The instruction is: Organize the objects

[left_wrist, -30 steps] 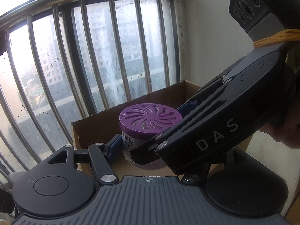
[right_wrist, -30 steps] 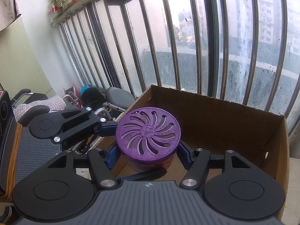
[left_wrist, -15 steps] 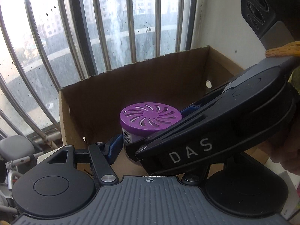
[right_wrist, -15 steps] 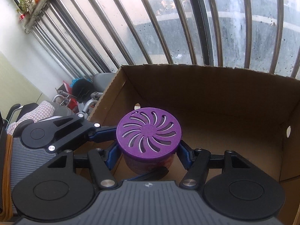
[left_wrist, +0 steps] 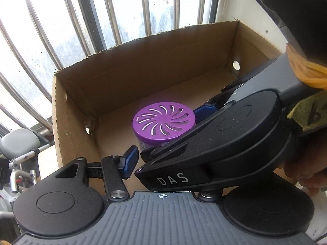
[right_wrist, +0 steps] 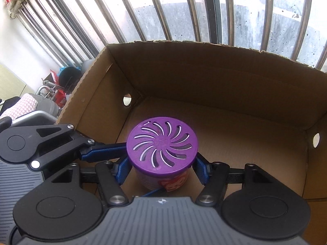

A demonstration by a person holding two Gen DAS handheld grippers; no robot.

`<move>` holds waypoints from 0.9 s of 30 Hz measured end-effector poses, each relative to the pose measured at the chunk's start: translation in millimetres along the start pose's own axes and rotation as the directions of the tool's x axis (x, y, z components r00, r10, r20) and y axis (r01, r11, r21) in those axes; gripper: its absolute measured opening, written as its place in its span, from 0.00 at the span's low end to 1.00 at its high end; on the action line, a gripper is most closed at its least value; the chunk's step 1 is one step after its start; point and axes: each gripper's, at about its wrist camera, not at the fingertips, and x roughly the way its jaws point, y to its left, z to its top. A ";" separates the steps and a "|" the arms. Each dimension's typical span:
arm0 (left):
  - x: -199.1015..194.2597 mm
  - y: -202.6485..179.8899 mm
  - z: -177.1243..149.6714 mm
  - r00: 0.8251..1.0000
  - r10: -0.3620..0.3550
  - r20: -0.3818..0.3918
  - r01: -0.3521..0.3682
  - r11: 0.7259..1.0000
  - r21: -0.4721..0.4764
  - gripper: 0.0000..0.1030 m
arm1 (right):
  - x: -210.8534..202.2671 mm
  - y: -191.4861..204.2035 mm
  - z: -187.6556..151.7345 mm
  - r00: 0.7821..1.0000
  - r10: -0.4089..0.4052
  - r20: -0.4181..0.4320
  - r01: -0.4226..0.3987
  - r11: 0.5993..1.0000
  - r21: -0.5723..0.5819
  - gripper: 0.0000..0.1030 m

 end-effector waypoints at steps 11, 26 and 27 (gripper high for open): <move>-36.2 -6.4 -28.9 0.997 0.057 0.044 -0.059 0.996 0.059 0.63 | 10.0 2.3 3.2 0.999 -0.024 -0.039 0.024 1.000 0.002 0.66; -65.4 7.1 -50.3 0.996 0.070 0.055 -0.071 0.997 0.017 0.63 | -24.5 -12.9 2.8 0.999 0.004 0.042 -0.006 1.000 0.028 0.79; -67.0 7.5 -51.1 0.996 0.067 0.054 -0.067 0.998 0.004 0.63 | -29.2 -16.1 1.6 0.998 0.002 0.056 -0.004 0.999 0.036 0.76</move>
